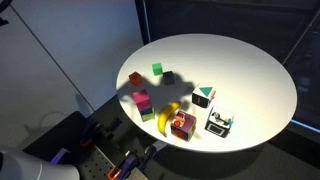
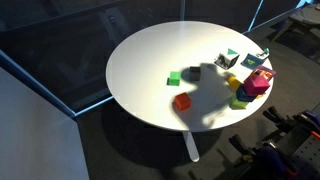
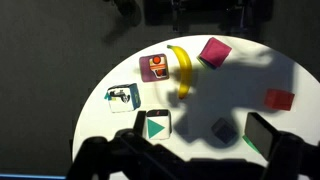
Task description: Put the grey building block on the pink building block
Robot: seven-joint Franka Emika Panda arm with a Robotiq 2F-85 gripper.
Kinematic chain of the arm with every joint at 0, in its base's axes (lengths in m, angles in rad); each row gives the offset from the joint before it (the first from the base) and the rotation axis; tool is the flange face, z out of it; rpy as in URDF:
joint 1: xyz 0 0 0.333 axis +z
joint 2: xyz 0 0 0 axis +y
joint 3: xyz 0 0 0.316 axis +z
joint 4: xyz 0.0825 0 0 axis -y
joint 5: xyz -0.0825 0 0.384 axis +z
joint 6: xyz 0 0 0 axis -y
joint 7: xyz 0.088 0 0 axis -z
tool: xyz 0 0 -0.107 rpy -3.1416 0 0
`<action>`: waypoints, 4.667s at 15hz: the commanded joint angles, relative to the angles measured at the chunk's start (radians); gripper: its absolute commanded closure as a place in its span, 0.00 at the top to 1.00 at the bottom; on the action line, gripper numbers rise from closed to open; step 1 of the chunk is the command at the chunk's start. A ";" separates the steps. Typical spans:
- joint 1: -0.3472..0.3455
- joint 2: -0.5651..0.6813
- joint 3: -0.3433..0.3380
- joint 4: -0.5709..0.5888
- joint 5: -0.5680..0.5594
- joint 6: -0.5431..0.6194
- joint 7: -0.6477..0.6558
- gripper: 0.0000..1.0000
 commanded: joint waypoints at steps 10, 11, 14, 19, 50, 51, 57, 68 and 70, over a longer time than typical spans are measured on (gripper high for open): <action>0.005 -0.002 -0.004 0.003 -0.001 -0.002 0.001 1.00; 0.005 -0.002 -0.004 0.003 -0.001 -0.002 0.001 1.00; 0.005 -0.002 -0.004 0.003 -0.001 -0.002 0.001 1.00; 0.010 0.027 -0.009 0.024 0.031 -0.007 -0.010 1.00; 0.097 0.532 0.055 -0.007 0.113 0.500 0.162 1.00; 0.101 0.542 0.053 -0.007 0.111 0.520 0.187 1.00; 0.123 0.586 0.041 -0.002 0.119 0.608 0.370 1.00; 0.124 0.600 0.043 -0.010 0.121 0.619 0.374 1.00; 0.123 0.619 0.044 -0.013 0.131 0.665 0.381 1.00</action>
